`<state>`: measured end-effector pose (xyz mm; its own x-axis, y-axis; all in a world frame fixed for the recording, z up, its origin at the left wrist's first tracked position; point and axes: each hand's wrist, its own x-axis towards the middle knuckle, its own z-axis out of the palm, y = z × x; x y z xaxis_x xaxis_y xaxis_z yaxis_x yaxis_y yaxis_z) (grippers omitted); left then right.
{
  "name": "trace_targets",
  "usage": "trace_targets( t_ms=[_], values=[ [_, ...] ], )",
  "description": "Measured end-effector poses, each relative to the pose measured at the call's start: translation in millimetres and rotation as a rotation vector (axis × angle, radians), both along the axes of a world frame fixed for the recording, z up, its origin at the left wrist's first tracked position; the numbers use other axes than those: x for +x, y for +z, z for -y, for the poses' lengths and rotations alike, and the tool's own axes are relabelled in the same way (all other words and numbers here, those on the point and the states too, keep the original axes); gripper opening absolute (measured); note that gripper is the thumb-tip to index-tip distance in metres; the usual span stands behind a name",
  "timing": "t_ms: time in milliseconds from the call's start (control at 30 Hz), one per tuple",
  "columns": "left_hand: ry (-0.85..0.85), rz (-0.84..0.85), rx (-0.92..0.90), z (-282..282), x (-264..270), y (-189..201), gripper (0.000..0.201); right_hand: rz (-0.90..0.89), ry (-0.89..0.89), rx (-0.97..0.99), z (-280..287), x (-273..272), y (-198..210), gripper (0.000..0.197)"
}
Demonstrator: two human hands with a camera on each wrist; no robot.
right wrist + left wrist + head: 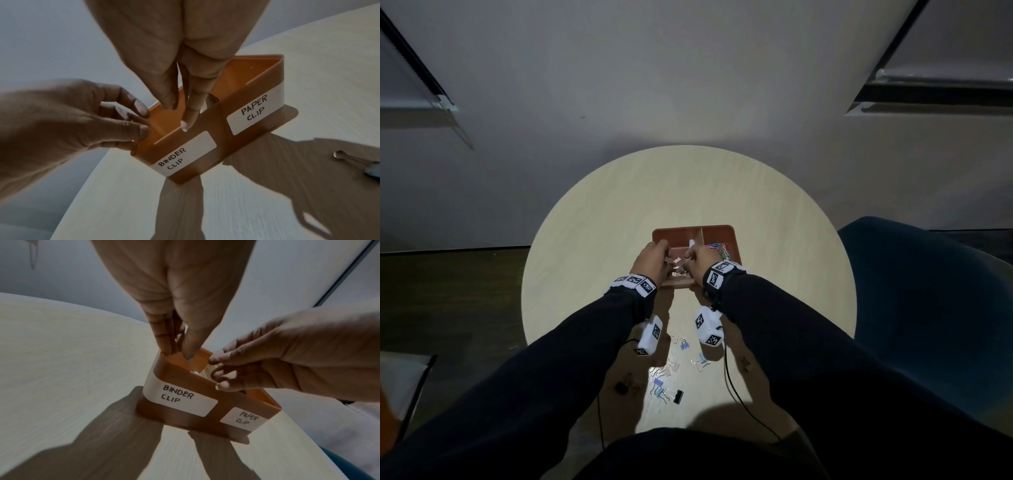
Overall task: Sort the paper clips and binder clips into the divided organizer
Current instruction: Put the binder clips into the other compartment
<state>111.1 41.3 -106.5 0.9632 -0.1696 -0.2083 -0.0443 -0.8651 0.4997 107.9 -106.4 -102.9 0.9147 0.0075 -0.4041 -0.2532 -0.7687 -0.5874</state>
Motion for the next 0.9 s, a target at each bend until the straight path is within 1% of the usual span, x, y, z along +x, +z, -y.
trace_targets(
  t_ms=[167,233,400,500,567,667,800,833,900],
  values=[
    [-0.023,0.033,-0.007,-0.9,-9.5,4.7,0.016,0.038,0.031,0.02,-2.0,-10.9,0.9,0.013],
    [-0.031,0.052,0.001,-2.3,-17.5,8.2,0.017,0.084,0.045,0.019,-1.6,-18.3,3.5,0.014],
    [-0.038,0.125,-0.021,-8.3,-47.1,13.4,0.018,0.27,0.211,-0.036,3.0,-42.2,10.5,0.019],
    [-0.062,0.13,-0.008,-14.3,-69.2,9.1,0.024,0.298,0.3,-0.08,5.7,-59.8,6.3,0.022],
    [-0.075,0.096,0.033,-19.0,-84.8,2.7,0.024,0.273,0.326,-0.097,7.0,-73.5,-1.5,0.023],
    [-0.08,0.007,0.094,-26.9,-106.9,-10.4,0.021,0.203,0.312,-0.137,9.9,-97.5,-18.9,0.023],
    [-0.077,-0.12,0.203,-41.1,-136.4,-29.5,0.025,0.139,0.358,-0.211,11.9,-123.3,-36.6,0.024],
    [-0.089,-0.172,0.243,-45.8,-143.4,-33.5,0.027,0.118,0.379,-0.232,12.6,-127.9,-39.7,0.026],
    [-0.126,-0.278,0.318,-54.8,-156.0,-40.9,0.041,0.066,0.422,-0.27,14.6,-137.9,-43.9,0.033]
  ],
)
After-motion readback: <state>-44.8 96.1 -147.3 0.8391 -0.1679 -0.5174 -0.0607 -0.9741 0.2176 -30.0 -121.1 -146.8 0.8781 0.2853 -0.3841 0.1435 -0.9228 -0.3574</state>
